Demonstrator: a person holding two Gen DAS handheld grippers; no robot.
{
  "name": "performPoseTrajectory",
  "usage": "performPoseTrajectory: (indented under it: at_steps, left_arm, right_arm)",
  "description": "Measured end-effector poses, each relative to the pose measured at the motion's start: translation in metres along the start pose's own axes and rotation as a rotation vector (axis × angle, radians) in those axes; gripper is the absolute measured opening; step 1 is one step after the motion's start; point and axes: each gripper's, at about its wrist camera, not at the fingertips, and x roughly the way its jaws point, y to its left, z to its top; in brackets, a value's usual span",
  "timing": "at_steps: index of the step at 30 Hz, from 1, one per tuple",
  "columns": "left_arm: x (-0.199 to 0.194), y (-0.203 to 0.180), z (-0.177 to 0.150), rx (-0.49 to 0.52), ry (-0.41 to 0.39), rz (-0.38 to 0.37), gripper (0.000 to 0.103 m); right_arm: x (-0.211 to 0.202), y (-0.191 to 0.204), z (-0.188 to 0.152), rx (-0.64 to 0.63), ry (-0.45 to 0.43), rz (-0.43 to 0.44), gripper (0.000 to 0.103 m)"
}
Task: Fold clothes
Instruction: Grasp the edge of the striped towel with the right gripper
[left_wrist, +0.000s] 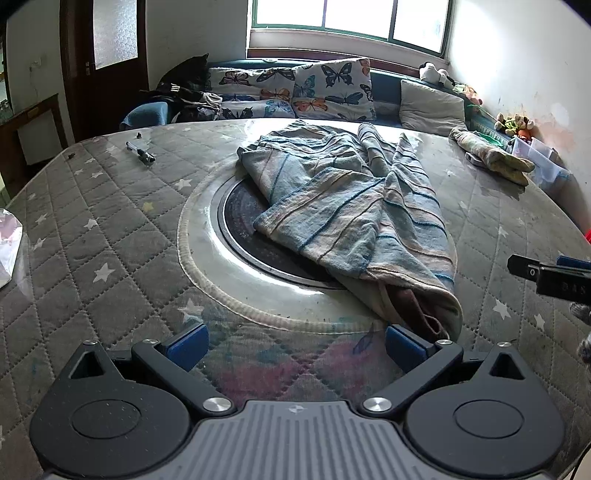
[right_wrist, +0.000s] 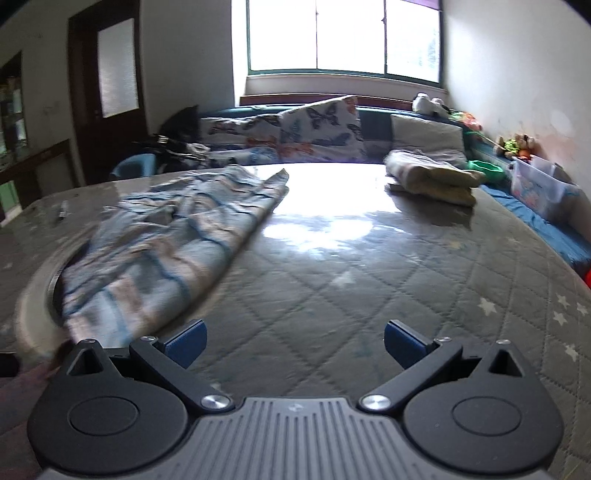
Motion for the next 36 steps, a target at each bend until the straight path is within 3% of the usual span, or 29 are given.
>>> performPoseTrajectory:
  at_steps: [8, 10, 12, 17, 24, 36]
  left_arm:
    - [-0.001, -0.002, -0.002, 0.002, 0.005, 0.002, 0.103]
    - [-0.003, -0.003, -0.003, 0.009, 0.007, 0.002, 0.103]
    - [-0.003, -0.002, -0.004, 0.010, 0.010, 0.003, 0.103]
    - [-0.003, -0.002, -0.005, 0.015, 0.015, 0.006, 0.103]
    - [-0.001, -0.002, -0.006, 0.037, 0.022, -0.020, 0.103]
    - [0.000, -0.002, -0.005, 0.040, 0.032, -0.008, 0.103]
  right_arm:
    - [-0.013, -0.001, -0.002, -0.006, 0.053, -0.017, 0.103]
    - [-0.016, 0.028, -0.005, -0.047, 0.055, -0.027, 0.103]
    - [0.007, 0.070, 0.003, -0.069, 0.050, -0.033, 0.103]
    - [-0.014, 0.105, -0.008, -0.054, 0.013, 0.009, 0.103]
    - [-0.021, 0.052, -0.014, -0.098, 0.024, 0.111, 0.103]
    - [-0.028, 0.065, -0.019, -0.115, 0.067, 0.132, 0.103]
